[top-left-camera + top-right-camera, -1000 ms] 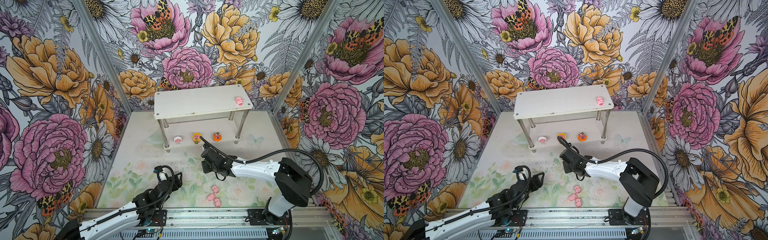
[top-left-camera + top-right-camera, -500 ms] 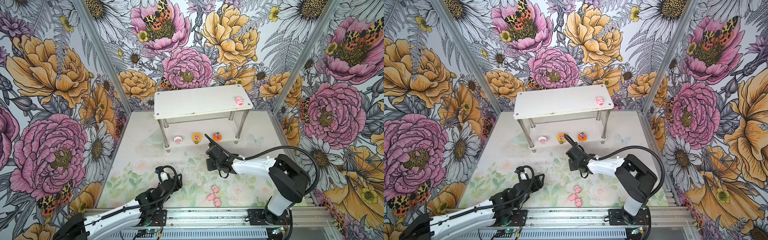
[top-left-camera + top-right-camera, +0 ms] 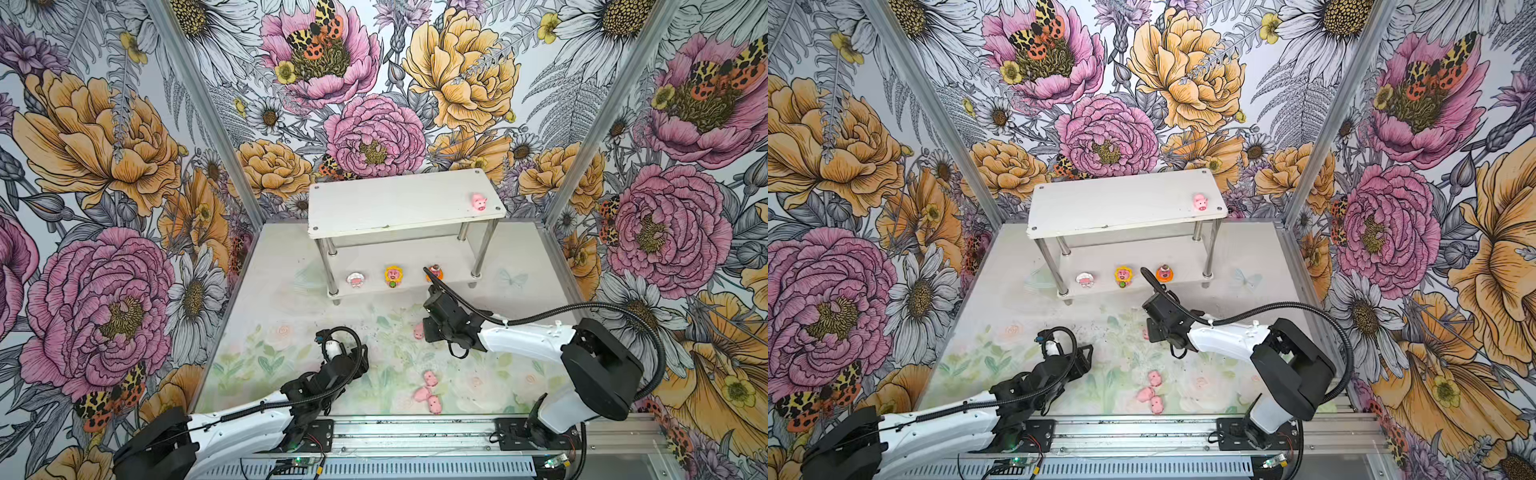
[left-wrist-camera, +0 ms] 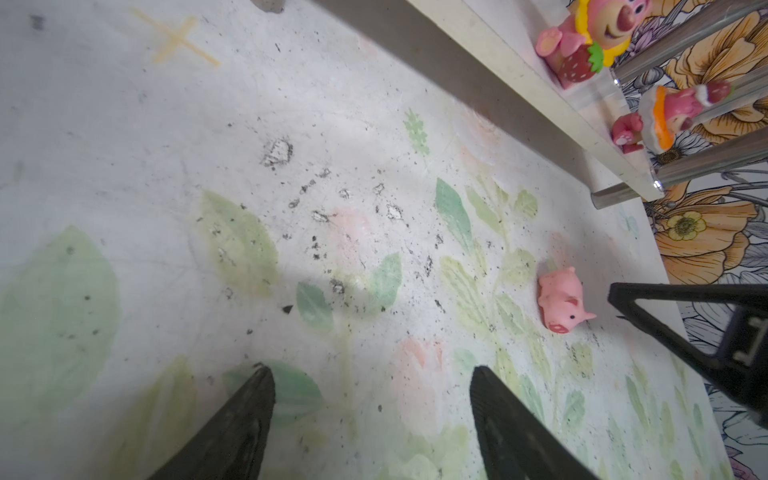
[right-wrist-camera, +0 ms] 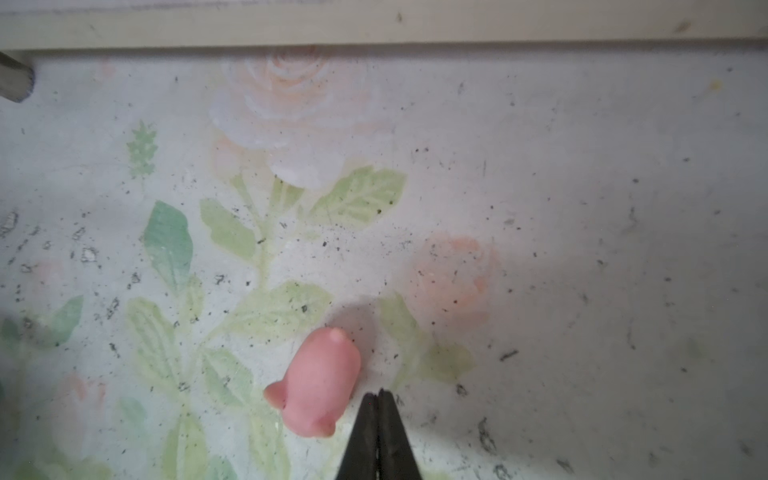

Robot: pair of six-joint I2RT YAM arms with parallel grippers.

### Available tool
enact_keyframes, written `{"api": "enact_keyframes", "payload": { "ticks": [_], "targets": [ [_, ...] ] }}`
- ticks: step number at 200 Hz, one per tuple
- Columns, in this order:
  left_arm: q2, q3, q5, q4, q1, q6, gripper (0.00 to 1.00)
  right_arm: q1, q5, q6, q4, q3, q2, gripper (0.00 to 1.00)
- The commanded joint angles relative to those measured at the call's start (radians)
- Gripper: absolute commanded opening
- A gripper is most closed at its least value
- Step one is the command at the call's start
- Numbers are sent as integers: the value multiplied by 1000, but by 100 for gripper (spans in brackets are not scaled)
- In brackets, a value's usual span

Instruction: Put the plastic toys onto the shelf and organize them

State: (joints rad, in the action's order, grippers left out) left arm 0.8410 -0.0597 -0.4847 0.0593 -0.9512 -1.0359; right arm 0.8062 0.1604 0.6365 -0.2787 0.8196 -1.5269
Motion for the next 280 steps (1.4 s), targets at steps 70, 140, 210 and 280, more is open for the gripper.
{"api": "enact_keyframes", "payload": {
  "ticks": [70,140,210,280],
  "targets": [
    [318,-133,77,114,15,71,77,72,-92,113,52,-8,-46,62],
    [563,-210,194,264,32,99,75,55,-6,90,95,52,-167,47],
    [574,-219,213,274,54,106,74,31,13,-8,47,100,-153,14],
    [510,-210,213,219,62,121,73,20,30,-285,-515,302,153,1]
  ]
}}
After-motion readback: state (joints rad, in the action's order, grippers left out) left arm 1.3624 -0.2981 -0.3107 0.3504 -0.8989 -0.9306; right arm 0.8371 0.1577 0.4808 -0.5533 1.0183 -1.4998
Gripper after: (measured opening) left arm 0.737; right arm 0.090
